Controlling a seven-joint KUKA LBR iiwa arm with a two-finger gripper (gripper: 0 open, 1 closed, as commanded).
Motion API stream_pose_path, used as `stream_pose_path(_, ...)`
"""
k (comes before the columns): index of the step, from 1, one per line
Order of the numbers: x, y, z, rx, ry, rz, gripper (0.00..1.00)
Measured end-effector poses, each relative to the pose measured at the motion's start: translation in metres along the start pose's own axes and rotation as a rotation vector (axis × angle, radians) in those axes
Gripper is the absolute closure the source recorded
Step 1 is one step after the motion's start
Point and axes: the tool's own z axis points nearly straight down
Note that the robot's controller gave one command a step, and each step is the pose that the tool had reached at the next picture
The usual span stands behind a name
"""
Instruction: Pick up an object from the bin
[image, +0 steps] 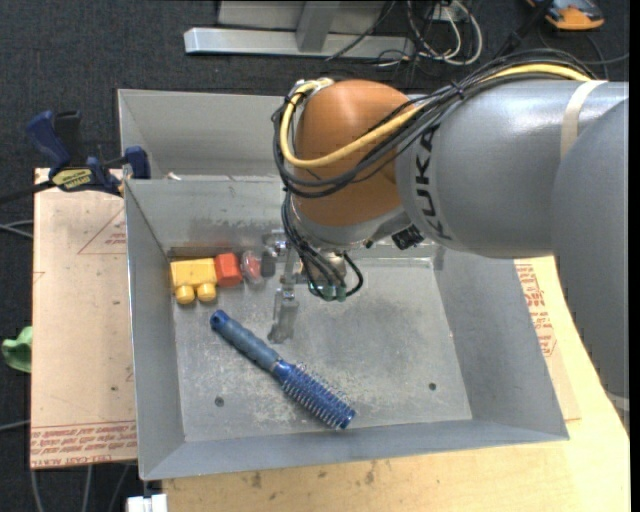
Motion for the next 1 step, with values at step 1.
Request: stream_pose_path(1,0.0241,-0.0197,0.1374,0.001,0.000,0.075,0.00)
